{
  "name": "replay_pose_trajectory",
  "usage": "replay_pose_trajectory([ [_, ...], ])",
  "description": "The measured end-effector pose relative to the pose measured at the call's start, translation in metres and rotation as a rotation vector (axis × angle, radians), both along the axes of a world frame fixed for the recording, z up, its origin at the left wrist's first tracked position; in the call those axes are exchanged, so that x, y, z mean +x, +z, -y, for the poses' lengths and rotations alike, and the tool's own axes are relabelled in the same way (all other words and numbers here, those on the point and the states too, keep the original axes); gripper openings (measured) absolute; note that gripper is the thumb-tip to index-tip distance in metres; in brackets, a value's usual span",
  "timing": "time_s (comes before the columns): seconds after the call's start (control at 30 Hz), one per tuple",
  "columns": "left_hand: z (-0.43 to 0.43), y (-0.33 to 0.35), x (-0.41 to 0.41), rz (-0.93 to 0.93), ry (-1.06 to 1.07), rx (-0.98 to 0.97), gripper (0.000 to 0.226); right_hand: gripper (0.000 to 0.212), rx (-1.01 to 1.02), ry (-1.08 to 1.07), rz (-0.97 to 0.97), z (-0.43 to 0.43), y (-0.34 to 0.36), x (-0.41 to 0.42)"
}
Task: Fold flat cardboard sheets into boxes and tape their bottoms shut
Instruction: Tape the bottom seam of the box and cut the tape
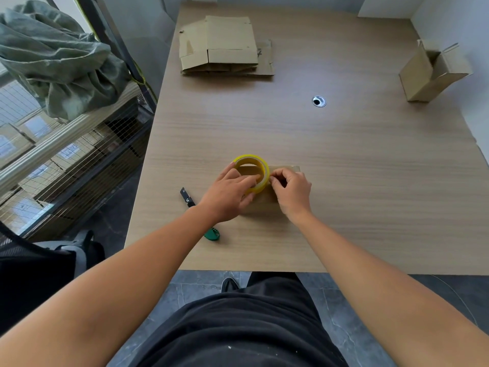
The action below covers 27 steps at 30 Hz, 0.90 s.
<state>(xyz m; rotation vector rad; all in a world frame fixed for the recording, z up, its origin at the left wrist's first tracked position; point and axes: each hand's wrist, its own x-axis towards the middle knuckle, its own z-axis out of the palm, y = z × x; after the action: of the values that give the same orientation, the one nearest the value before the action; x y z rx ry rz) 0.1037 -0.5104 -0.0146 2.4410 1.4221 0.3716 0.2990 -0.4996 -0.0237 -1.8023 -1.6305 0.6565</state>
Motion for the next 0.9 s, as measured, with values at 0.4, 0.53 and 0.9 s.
replay_pose_trajectory([
  [0.4,0.0,0.006,0.012,-0.035,0.134,-0.02,0.028,0.01,0.044,0.157,-0.048,0.013,-0.003,0.014],
  [0.53,0.002,0.006,0.017,-0.09,0.141,-0.005,0.029,0.011,-0.021,0.14,-0.161,0.014,0.002,0.014],
  [0.9,0.0,0.007,0.027,-0.149,0.176,0.037,0.042,0.019,-0.053,0.06,-0.2,0.011,0.012,0.011],
])
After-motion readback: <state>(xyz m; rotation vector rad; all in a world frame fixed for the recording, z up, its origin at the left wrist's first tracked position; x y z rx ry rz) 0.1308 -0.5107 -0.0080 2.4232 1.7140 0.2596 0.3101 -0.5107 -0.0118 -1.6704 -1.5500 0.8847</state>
